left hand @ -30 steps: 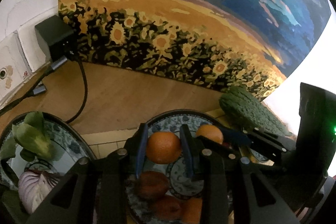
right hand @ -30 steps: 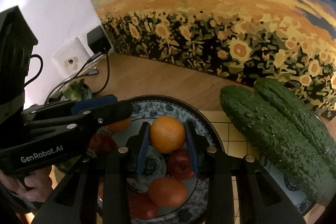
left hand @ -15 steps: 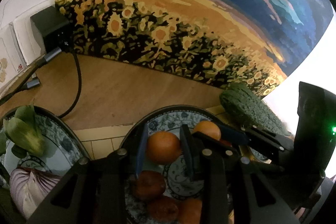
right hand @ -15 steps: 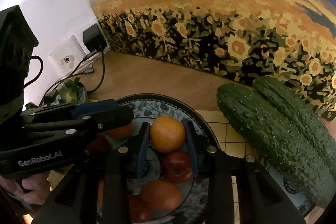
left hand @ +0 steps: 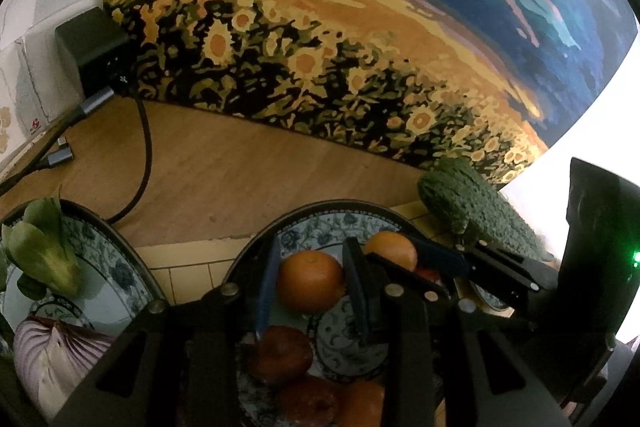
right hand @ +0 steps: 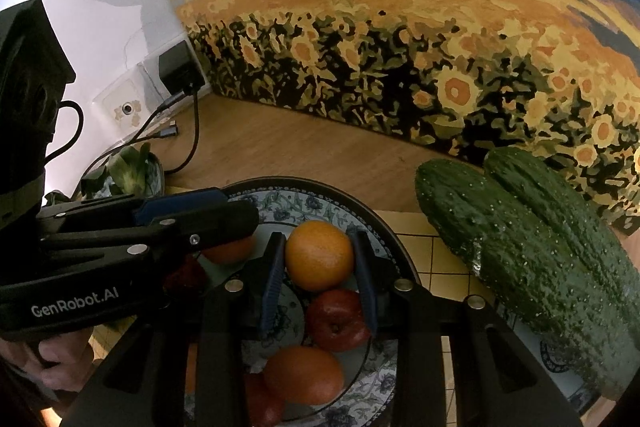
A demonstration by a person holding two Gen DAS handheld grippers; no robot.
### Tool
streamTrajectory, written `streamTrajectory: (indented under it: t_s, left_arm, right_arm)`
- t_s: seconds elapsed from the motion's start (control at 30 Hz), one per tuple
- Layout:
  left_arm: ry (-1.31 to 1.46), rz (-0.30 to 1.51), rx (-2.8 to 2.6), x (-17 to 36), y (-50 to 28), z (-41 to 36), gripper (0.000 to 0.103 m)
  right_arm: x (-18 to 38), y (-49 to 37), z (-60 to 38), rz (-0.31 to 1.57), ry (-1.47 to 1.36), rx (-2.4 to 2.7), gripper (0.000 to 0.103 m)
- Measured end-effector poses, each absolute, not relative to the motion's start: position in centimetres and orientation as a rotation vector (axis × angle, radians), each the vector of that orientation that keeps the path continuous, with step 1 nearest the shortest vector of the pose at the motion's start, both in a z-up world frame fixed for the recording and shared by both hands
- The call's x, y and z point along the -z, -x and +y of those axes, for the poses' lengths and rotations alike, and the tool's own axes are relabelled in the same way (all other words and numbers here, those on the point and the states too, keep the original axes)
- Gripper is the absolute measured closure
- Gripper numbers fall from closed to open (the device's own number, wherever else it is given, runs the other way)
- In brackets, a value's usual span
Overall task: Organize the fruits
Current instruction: 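Lower the orange onto the plate and open the left tool while the right tool releases its orange, then move both open tools back toward the brown kiwis on the board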
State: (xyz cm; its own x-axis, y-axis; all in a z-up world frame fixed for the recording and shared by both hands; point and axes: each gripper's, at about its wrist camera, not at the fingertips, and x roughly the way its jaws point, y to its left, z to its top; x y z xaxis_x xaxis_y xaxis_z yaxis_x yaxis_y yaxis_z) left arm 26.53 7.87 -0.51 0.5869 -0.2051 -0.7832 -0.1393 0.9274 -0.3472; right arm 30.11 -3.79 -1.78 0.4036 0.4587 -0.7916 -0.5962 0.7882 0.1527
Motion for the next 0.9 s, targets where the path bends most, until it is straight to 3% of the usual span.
streamTrajectory:
  t_s: [0.13,0.23,0.33,0.53,0.9]
  left_arm:
    - [0.397,0.945,0.041,0.4,-26.4,7.9,0.07]
    - [0.393,0.935,0.045,-0.1,-26.3,7.8,0.063]
    - [0.396,0.92,0.047,-0.6,-26.1,7.8,0.056]
    - [0.398,0.904,0.053,-1.9,-25.6,7.8,0.047]
    - [0.372,0.841,0.033,-5.5,-22.9,7.6,0.043]
  right_arm:
    - [1.8,-30.3,-3.9,0.954,0.148,-0.673,0.068]
    - [1.4,-30.2,-4.2,0.946,0.125,-0.683,0.067]
    - [0.6,-29.9,-4.4,0.922,0.125,-0.679,0.058]
    - [-0.8,-29.4,-5.0,0.899,0.116,-0.661,0.049]
    - [-3.8,-26.3,-6.7,0.856,0.126,-0.661,0.047]
